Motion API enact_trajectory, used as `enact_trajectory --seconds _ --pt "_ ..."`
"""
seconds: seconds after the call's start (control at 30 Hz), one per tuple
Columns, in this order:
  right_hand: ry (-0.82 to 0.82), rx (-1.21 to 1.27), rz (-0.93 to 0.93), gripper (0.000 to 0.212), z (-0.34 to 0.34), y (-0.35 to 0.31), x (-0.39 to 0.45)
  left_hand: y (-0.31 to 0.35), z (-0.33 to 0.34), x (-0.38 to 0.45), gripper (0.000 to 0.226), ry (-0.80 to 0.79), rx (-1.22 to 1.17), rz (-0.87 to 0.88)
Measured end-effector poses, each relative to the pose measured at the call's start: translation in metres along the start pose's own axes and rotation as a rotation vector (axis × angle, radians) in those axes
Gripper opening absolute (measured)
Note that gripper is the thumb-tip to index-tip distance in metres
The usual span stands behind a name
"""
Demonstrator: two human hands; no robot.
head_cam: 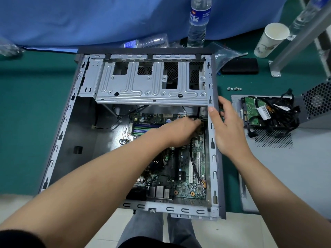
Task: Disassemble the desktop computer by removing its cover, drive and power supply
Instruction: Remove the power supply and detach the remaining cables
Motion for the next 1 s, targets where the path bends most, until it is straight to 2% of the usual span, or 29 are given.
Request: enact_trajectory --seconds 0.13,0.4,0.47,0.57,0.7,0.9,1.0 --pt "0.001 -0.001 -0.001 0.045 0.0 -0.0001 0.0005 0.0012 -0.0032 0.0017 0.019 0.048 0.055 -0.046" --pt "0.005 -0.006 -0.003 0.045 -0.0003 -0.0002 0.0002 0.0012 0.0019 0.0021 0.038 0.063 0.156 -0.175" --pt "0.005 -0.007 0.002 0.045 -0.0001 0.0 -0.0001 0.0004 0.0031 0.0016 0.035 0.037 0.133 -0.165" --pt "0.005 -0.002 0.007 0.046 0.0003 0.0001 -0.0001 0.0015 0.0034 0.0021 0.023 -0.015 0.044 -0.057" --pt "0.007 0.007 0.004 0.045 0.0002 -0.0007 -0.0003 0.0013 -0.0003 0.0032 0.029 -0.021 0.042 -0.02" --pt "0.004 0.002 0.004 0.045 0.0003 -0.001 -0.0003 0.0058 -0.0007 0.0046 0.021 0.08 0.175 -0.152" --pt "0.002 0.008 0.004 0.046 -0.0002 -0.0018 -0.0003 0.0048 0.0024 0.0044 0.03 0.082 0.176 -0.203"
Point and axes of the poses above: each hand's wrist, its own x-axis towards the middle knuckle, its own z-axis out of the palm, y = z × x, the point moved 2 cm from there along x, towards the middle knuckle, and after that the axes turned 7 degrees about x, right-handed, at the moved point
